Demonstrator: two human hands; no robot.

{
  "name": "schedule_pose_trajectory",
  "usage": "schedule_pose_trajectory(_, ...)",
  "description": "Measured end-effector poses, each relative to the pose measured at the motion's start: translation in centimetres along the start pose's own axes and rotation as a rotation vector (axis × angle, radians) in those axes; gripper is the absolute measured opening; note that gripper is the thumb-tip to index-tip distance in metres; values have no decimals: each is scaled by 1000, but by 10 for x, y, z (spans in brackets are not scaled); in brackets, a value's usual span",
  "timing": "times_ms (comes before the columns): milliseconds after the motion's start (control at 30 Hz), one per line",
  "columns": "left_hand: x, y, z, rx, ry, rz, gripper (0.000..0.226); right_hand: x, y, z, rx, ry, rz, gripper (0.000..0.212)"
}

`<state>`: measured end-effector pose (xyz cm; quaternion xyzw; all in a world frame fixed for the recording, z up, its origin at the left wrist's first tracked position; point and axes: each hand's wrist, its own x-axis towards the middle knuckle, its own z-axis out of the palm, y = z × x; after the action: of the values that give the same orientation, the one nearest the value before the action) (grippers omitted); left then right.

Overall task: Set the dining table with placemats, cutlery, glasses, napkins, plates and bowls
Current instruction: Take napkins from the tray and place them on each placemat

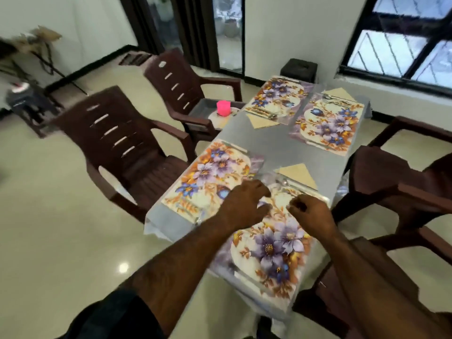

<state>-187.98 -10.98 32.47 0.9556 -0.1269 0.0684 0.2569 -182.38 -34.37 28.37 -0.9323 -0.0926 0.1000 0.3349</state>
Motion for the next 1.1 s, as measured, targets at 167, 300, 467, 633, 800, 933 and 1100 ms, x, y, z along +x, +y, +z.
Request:
schedule_pose_trajectory(167, -197, -37, -1, -110, -179, -231, 38, -100, -54, 107, -166, -256, -160, 12)
schedule_pose_trajectory(300, -366, -73, -32, -118, -170, -600, 40, -167, -121, 196, -254, -546, -324, 10)
schedule_pose_trajectory(467, -551, -112, -49, -220, -24, -1113, 27, -206, -183, 284, -403, -805, -422, 15)
schedule_pose_trajectory(633, -636, -132, -39, -416, 112, -1320, 17, -201, -207, 349, -439, -900, -391, 18)
schedule_pose_trajectory(800, -656, -187, -47, -575, 220, -1463, 16, -163, -232, 415, -460, -937, -356, 13)
schedule_pose_trajectory(933, -654, -255, -84, -622, 267, -1555, 14, -111, -270, 476, -485, -998, -358, 16)
schedule_pose_trajectory(1100, -648, -345, -147, -575, 333, -1620, 12, -38, -364, 530, -568, -1081, -427, 16)
